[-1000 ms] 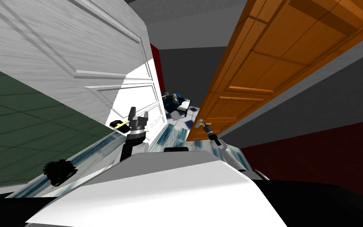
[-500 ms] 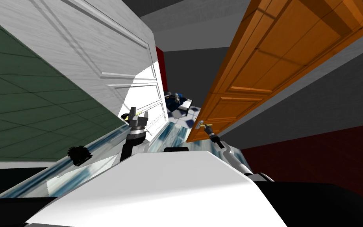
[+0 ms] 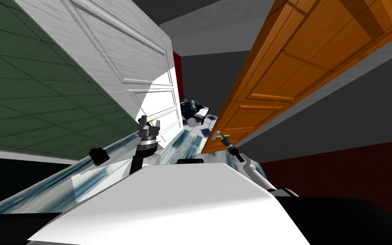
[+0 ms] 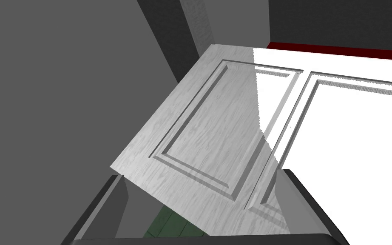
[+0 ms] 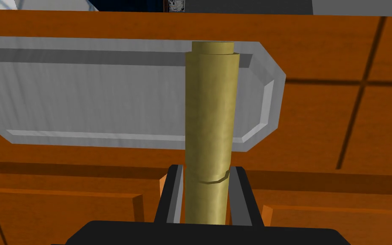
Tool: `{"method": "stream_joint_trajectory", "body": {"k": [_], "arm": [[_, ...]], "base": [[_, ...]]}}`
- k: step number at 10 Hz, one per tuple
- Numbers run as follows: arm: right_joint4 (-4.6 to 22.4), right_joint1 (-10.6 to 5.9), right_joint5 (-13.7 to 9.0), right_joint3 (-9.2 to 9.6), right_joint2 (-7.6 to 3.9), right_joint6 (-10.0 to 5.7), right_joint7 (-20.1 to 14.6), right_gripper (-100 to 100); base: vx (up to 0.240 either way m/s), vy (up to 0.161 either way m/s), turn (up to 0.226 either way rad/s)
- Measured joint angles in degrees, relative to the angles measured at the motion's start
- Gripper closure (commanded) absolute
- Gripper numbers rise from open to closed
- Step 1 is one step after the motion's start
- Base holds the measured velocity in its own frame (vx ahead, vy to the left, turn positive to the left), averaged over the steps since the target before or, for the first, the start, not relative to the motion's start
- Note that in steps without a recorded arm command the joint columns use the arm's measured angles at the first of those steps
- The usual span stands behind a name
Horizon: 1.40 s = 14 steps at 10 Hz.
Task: Pull the door open
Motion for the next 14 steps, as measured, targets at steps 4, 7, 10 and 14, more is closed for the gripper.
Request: {"method": "stream_joint_trajectory", "body": {"k": [4,7,10,14], "arm": [[0.5,1.65,0.2,0.61,-1.85,-3.44,-1.3,100],[0.5,2.51,0.3,1.03,-2.52,-4.62,-1.9,100],[1.1,2.58,0.4,1.16,-3.06,-5.95,-2.2,100],[2.4,2.69,0.6,1.57,-3.88,-8.24,-3.0,100]], "base": [[-0.184,-0.093,0.107],[-0.12,-0.048,0.085],[-0.169,-0.103,0.149],[-0.174,-0.093,0.122]]}}
